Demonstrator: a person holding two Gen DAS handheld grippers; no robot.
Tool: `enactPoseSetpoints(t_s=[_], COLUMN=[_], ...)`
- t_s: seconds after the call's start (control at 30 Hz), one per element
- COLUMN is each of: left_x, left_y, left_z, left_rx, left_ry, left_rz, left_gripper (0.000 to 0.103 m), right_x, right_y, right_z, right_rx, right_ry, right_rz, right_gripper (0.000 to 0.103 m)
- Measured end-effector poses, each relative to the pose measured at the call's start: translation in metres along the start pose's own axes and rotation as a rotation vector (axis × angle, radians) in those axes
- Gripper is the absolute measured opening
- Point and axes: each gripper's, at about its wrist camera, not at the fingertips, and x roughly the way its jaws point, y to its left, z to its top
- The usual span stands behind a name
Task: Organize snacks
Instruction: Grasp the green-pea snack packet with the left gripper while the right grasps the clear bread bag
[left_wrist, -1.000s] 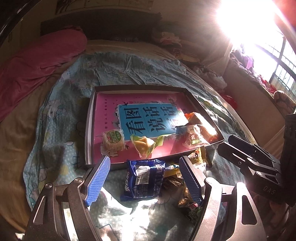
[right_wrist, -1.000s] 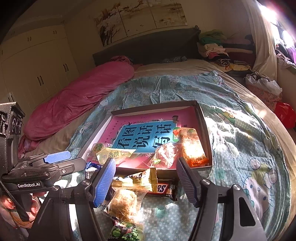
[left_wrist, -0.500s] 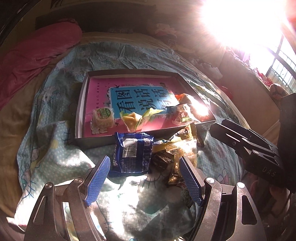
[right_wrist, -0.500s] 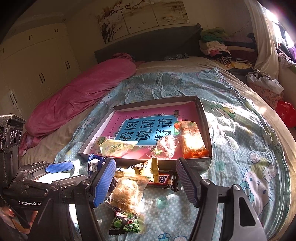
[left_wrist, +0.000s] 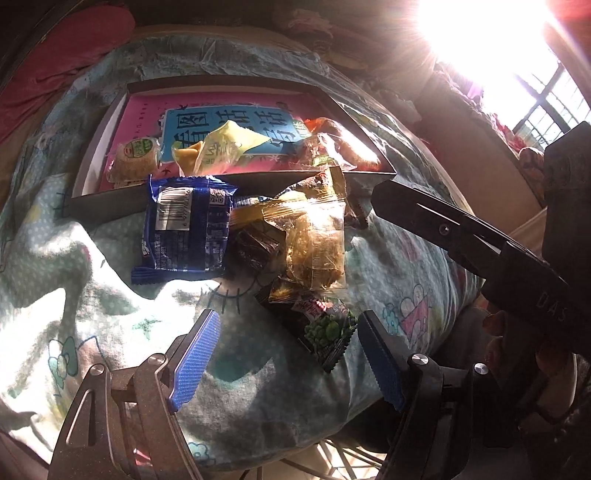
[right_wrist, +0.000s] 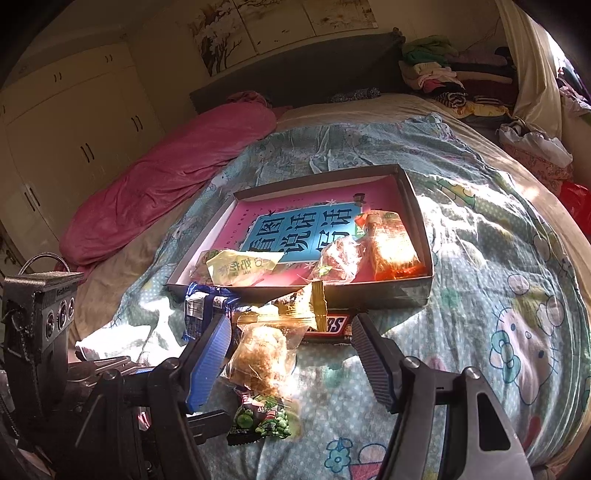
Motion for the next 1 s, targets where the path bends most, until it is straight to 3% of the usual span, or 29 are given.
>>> enactPoseSetpoints(t_s=[0.27, 0.67, 1.0], left_x=[0.023, 0.039, 0.038], left_y=[-0.009, -0.016, -0.014], left_z=[-0.001, -0.002, -0.001], left_rx=[-0.039, -0.021, -0.026], left_ry=[0.039, 0.035, 0.033], left_rz=[0.022, 0.066, 0.057], left_gripper=[0.078, 0.078, 0.078], right_x=[0.005, 0.039, 0.064], right_y=[-0.003, -0.007, -0.003], right_z=[-0.004, -0.014, -0.016], right_rx=[0.016, 0.084, 0.115], right_ry=[0.039, 0.19, 0.228], right_rz=[0.02, 0.128, 0.175], right_gripper=[0.068, 0.067, 0.053])
